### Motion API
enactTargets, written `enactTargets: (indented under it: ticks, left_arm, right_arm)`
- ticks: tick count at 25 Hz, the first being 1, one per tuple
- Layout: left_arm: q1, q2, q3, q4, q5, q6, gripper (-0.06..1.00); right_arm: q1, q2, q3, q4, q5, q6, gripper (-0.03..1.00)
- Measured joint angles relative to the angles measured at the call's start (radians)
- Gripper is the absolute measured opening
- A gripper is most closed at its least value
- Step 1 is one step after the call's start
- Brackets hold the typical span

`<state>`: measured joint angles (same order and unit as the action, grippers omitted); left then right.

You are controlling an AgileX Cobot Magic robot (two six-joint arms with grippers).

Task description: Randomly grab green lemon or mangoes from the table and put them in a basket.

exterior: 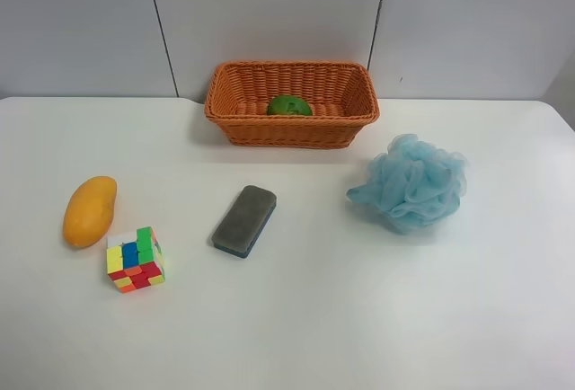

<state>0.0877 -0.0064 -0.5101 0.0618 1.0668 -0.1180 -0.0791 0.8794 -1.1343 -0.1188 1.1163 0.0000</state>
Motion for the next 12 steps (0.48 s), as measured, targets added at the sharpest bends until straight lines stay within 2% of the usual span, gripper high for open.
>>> enactTargets:
  ticks: [12]
  left_arm:
    - [0.000,0.000,0.000,0.000,0.000,0.000,0.99]
  right_arm:
    - [-0.006,-0.576,0.438,0.134,-0.028,-0.022,0.99]
